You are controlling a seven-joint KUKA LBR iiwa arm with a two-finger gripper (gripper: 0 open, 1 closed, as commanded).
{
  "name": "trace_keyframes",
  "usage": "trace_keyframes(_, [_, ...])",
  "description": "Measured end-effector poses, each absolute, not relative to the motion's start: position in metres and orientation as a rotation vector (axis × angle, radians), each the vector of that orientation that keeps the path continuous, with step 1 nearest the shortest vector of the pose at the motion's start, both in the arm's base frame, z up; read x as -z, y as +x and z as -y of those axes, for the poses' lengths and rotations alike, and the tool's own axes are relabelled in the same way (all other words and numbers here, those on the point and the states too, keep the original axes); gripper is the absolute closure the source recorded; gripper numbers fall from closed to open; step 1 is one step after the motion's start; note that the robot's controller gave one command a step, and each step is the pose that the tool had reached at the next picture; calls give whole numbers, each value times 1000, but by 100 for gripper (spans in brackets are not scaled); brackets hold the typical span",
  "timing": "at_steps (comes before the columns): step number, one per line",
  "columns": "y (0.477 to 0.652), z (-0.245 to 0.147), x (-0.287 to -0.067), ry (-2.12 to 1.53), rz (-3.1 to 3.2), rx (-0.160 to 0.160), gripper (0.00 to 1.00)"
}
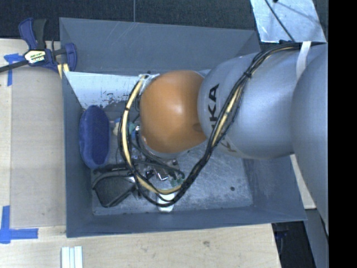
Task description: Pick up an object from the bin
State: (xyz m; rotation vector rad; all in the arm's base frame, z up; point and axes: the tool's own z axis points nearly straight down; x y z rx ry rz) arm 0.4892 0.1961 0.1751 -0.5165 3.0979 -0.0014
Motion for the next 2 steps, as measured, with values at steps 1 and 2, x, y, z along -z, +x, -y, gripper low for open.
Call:
trace_keyframes(1, [488, -195, -176, -515, -3101, 2, 100])
trace_keyframes(2, [488, -195, -195, -513, -3100, 2, 100])
